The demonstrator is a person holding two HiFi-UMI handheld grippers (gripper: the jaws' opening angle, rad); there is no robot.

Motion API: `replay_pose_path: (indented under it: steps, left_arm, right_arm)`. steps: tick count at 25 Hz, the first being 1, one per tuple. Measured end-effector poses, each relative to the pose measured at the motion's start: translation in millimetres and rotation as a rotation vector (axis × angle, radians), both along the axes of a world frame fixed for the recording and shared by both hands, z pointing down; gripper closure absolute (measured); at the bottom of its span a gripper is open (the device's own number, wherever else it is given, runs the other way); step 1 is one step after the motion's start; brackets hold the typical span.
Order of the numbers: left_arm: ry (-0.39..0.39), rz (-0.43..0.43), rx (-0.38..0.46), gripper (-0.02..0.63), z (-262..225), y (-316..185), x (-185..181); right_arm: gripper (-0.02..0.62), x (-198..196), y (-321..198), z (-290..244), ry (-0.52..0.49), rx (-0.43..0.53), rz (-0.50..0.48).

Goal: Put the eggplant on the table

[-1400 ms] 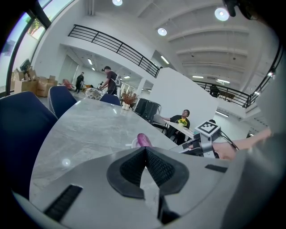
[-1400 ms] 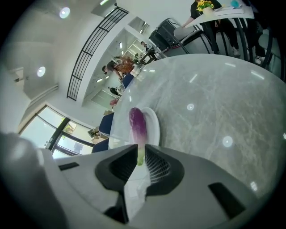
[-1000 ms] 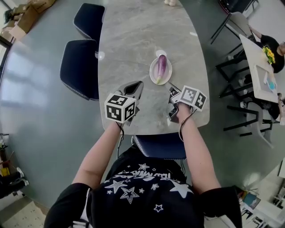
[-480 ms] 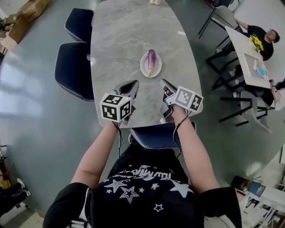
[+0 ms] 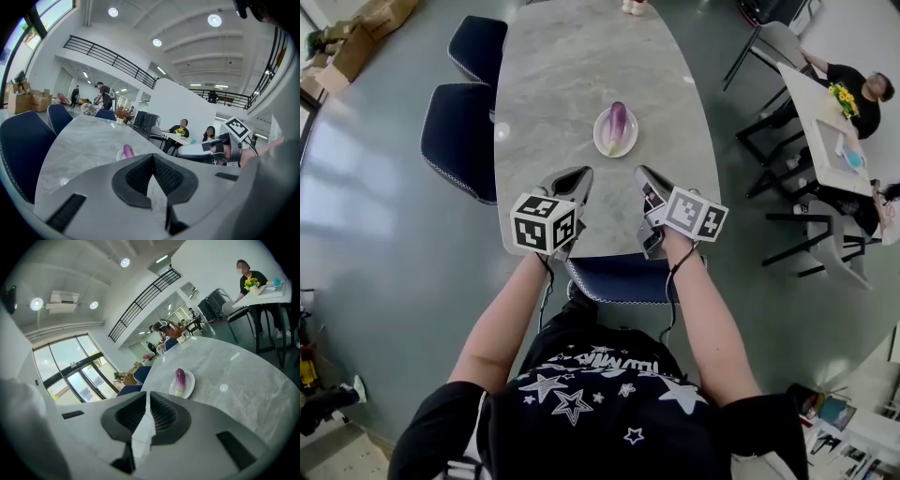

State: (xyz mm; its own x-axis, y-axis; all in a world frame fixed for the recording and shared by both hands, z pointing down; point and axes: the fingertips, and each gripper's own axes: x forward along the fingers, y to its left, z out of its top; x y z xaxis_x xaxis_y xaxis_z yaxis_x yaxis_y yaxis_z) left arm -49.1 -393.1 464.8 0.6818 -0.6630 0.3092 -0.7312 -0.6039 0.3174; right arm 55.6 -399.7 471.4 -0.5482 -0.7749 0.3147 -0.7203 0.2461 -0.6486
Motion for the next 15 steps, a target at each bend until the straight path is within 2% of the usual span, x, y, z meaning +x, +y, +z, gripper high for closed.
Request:
replay_pose_path:
  steps: [8, 15]
  left_arm:
    - [-0.033, -0.029, 0.006, 0.598, -4, 63, 24]
    - [-0.054, -0.045, 0.025, 0.598, -12, 129, 59]
  right_arm:
    - [0.565, 17, 53, -11, -0.073, 0.031, -0.026]
    - [0.581, 54, 114, -28, -0.110, 0.060, -0.039]
